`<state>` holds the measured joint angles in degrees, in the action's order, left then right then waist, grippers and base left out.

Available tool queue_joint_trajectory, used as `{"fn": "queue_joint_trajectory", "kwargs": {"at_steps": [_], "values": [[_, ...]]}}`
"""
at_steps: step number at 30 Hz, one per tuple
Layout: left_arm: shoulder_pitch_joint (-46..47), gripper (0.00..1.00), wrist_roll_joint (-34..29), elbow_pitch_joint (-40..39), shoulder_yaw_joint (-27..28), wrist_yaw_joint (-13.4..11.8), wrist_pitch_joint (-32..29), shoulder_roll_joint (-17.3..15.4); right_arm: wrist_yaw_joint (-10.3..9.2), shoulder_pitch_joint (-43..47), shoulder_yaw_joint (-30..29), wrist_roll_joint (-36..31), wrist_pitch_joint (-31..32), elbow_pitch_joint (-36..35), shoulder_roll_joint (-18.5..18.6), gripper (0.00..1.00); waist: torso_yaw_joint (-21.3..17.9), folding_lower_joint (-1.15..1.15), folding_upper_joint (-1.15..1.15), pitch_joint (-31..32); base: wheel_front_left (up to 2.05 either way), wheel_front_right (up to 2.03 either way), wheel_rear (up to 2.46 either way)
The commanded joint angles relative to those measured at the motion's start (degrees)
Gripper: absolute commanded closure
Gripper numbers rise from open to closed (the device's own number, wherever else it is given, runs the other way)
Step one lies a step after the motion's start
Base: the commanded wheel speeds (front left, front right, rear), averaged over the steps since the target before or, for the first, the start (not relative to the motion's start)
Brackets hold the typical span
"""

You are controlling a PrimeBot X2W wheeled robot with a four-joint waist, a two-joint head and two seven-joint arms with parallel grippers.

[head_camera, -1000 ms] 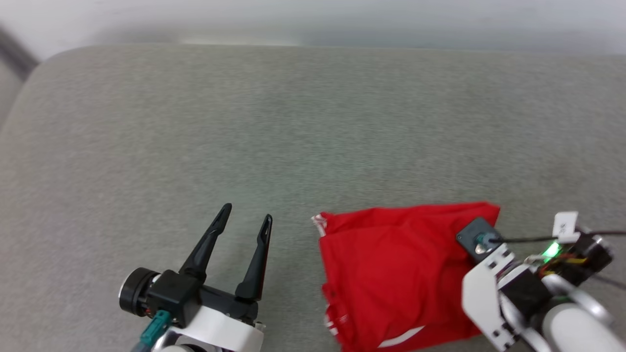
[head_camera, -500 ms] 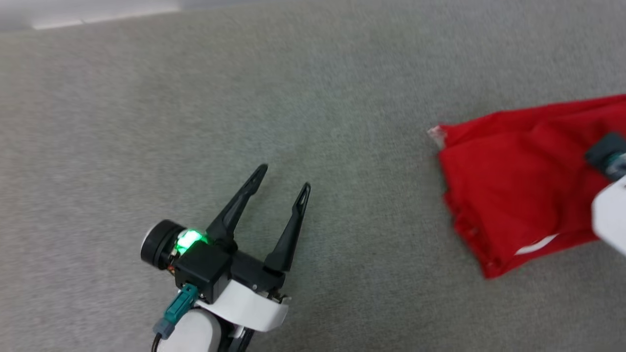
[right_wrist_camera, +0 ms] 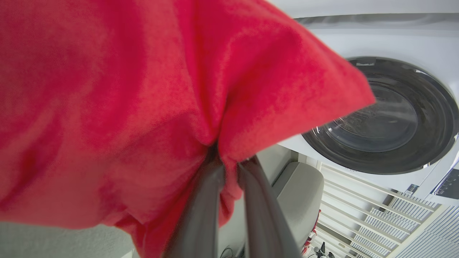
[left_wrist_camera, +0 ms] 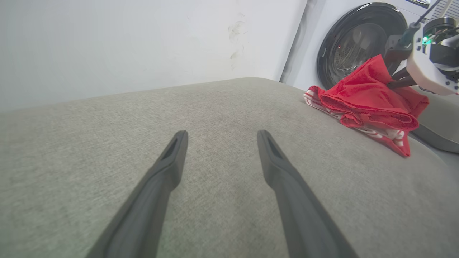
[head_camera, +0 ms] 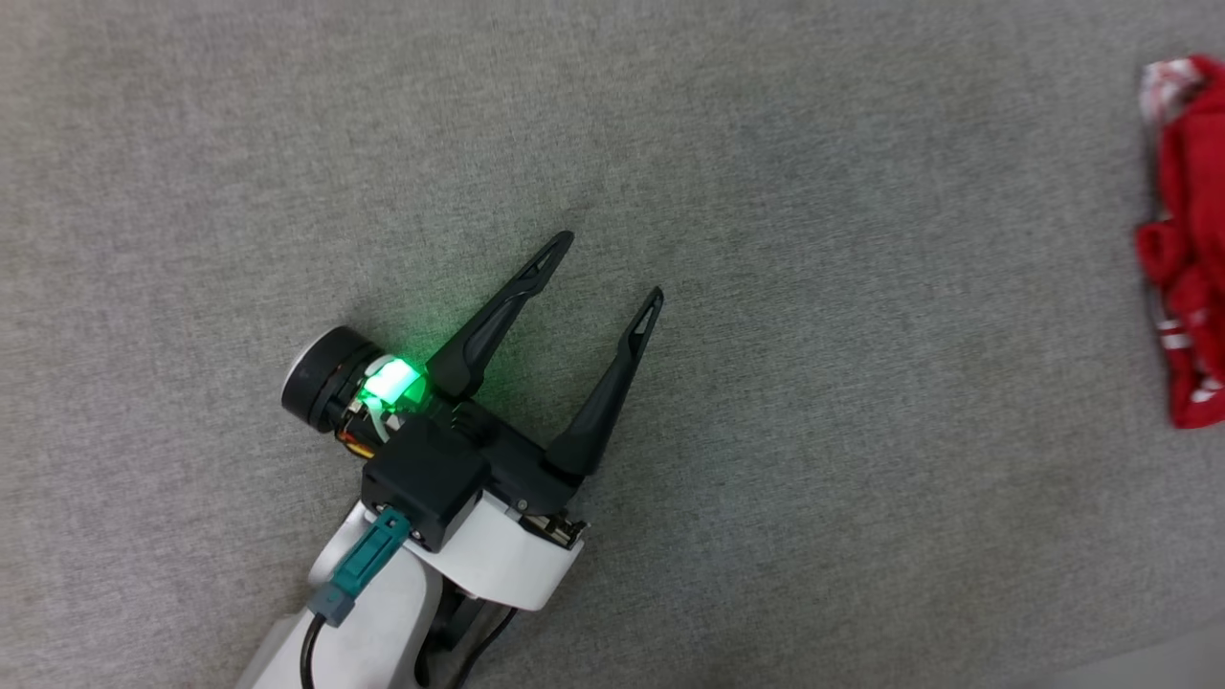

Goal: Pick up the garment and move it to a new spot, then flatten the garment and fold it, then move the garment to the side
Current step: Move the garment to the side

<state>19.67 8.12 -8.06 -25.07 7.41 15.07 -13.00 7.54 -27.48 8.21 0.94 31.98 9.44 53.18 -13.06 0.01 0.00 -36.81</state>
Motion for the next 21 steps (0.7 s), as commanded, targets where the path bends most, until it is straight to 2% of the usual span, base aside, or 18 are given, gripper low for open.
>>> {"fn": "queue_joint_trajectory", "kwargs": {"at_steps": [1,11,12,13,14,21], "values": [[1.1,0.0,-0.4,-0.3,-0.3,0.1,0.1,-0.4,-0.11,-1.0,-1.1,-0.6,-1.1,1.5,0.6,1.0,0.4,-0.01,0.0,-1.8,0.0,0.0,0.0],[2.0,0.0,-0.8,-0.5,-0.4,0.0,0.0,-2.0,-0.11,-3.1,-6.8,-3.6,-10.2,11.9,-2.2,1.0,1.9,-0.01,0.0,-3.8,0.0,0.0,0.0],[2.0,0.0,-0.9,-0.4,-0.3,0.0,0.0,-1.9,-0.11,-3.4,-7.1,-4.0,-10.6,12.5,-2.5,0.89,2.1,-0.01,0.0,-3.7,0.0,0.0,0.0],[2.0,0.0,-0.8,-0.4,-0.2,0.0,0.0,-1.7,-0.11,-3.6,-7.2,-4.5,-11.2,12.6,-2.7,0.4,2.2,-0.01,0.0,-3.5,0.0,0.0,0.0],[2.0,0.0,-0.7,-0.3,-0.1,0.0,0.0,-1.6,-0.11,-4.0,-7.7,-5.0,-11.5,13.0,-3.0,0.0,2.3,-0.01,0.0,-3.3,0.0,0.0,0.0],[0.4,0.0,0.1,0.5,0.6,0.0,0.1,0.2,-0.1,-5.7,-8.5,-7.5,-13.3,11.8,-4.6,0.0,2.9,-0.01,0.0,1.0,0.0,0.0,0.0]]}}
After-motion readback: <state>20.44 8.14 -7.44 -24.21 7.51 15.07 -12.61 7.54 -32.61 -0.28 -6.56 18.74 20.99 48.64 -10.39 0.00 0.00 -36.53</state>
